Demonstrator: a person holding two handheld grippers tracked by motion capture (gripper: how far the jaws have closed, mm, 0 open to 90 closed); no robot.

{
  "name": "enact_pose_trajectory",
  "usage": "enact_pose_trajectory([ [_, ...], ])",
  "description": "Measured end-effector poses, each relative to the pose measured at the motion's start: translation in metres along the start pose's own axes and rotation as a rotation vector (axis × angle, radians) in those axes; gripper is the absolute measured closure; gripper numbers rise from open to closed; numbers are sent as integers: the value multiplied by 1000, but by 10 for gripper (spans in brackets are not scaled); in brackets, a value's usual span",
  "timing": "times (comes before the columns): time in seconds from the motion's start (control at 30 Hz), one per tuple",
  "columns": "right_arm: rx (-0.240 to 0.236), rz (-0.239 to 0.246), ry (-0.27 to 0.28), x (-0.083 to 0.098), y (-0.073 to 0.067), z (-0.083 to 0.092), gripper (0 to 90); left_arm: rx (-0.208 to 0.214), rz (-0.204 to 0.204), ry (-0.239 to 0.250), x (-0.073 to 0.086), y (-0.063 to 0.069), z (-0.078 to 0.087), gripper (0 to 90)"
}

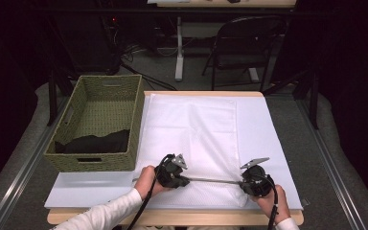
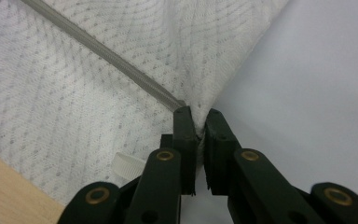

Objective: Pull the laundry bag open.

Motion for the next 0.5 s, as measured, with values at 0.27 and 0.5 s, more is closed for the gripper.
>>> enact_pose_trajectory([
  [0.27, -1, 1, -2, 0, 0, 0, 852, -12, 22, -2, 9, -4, 10, 867],
  [0.5, -2, 11, -4, 0, 0, -1, 852, -23, 34, -7, 16, -7, 18, 866],
])
Point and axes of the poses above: each handheld gripper's, and its own axes: z roughly backward along the jaws, x roughly out of its underside, y roughly to its right, the point moved 3 cm from there along -z, roughly forward along the jaws, and after that the axes turned 11 degrees about y, right-handed, at the moved point
